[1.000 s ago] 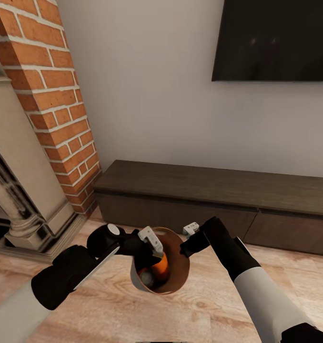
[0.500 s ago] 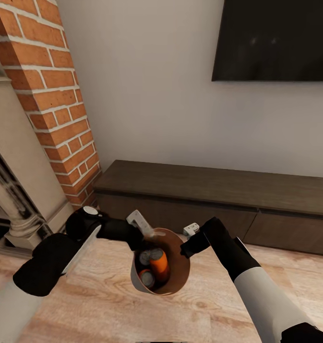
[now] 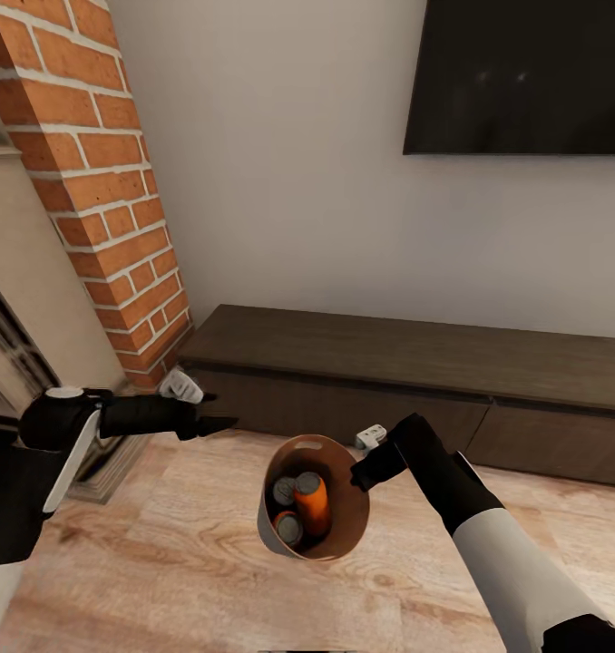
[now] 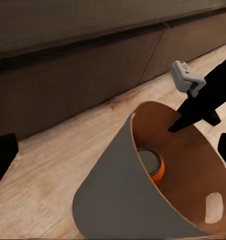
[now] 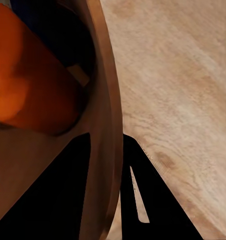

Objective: Put the three can of soda from the living room inside the tash can in the kitchen.

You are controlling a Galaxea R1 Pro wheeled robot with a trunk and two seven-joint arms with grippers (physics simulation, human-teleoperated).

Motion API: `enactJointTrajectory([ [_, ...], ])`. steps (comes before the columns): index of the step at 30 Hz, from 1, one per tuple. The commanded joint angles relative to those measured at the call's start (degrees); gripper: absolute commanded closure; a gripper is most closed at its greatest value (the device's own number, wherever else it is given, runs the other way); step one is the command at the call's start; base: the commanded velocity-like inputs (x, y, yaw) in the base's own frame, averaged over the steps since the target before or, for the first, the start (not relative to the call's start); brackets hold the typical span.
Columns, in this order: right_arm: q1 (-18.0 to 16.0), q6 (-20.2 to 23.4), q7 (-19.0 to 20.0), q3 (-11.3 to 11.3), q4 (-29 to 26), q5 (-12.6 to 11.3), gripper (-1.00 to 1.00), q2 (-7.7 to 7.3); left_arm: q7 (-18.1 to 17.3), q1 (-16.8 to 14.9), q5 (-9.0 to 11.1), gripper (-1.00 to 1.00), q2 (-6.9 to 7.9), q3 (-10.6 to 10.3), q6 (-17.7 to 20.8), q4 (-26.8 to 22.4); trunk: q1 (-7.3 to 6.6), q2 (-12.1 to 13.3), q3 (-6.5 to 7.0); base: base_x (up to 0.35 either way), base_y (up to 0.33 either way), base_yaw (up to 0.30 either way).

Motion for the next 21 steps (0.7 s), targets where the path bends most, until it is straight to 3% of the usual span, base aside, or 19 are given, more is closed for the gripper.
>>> enactJointTrajectory([
  [1,-0.02,0.58,0.18,-0.03,-0.02,-1.58,1.0,-0.17,1.18,0.75,0.03,-1.0,-0.05,0.35,-0.77,0.02,-0.01,0.0,0.01,0.0,0.0,0.0],
  [6,-0.02,0.58,0.18,-0.14,-0.05,-1.63,1.0,-1.77,12.46,6.93,-0.09,-1.0,-0.39,1.03,-6.68,0.32,-0.01,0.0,0.01,0.0,0.0,0.0],
  [8,-0.03,0.58,0.18,-0.47,-0.08,-1.64,1.0,-3.06,19.0,11.23,-0.12,-1.0,-0.62,1.03,-11.66,0.67,-0.01,0.0,0.01,0.0,0.0,0.0],
  [11,0.03,0.58,0.18,-1.89,-0.05,-1.64,1.0,-4.75,24.32,15.96,-0.13,-1.0,-0.81,0.93,-17.03,1.31,-0.01,0.0,0.01,0.0,0.0,0.0],
  [12,0.04,0.58,0.18,-2.73,-0.04,-1.64,1.0,-6.23,27.49,18.29,-0.06,-1.0,-1.16,0.88,-19.86,1.55,-0.01,0.0,0.01,0.0,0.0,0.0],
  [15,0.11,0.58,0.19,-3.33,-0.03,-1.65,1.0,-8.21,29.84,19.85,-0.13,-1.0,-2.13,0.87,-22.21,1.91,-0.01,0.0,0.01,0.0,0.0,0.0],
  [17,0.24,0.58,0.41,-3.59,0.02,-1.65,1.0,-10.66,30.86,21.66,-0.15,-1.0,-3.25,0.86,-25.73,3.09,-0.01,0.0,0.01,0.0,0.0,0.0],
  [21,0.38,0.58,2.49,-3.69,0.23,-1.7,1.0,-13.89,31.45,23.22,-0.03,-1.0,-3.94,0.91,-29.34,4.42,-0.01,0.0,0.01,0.0,0.0,0.0],
])
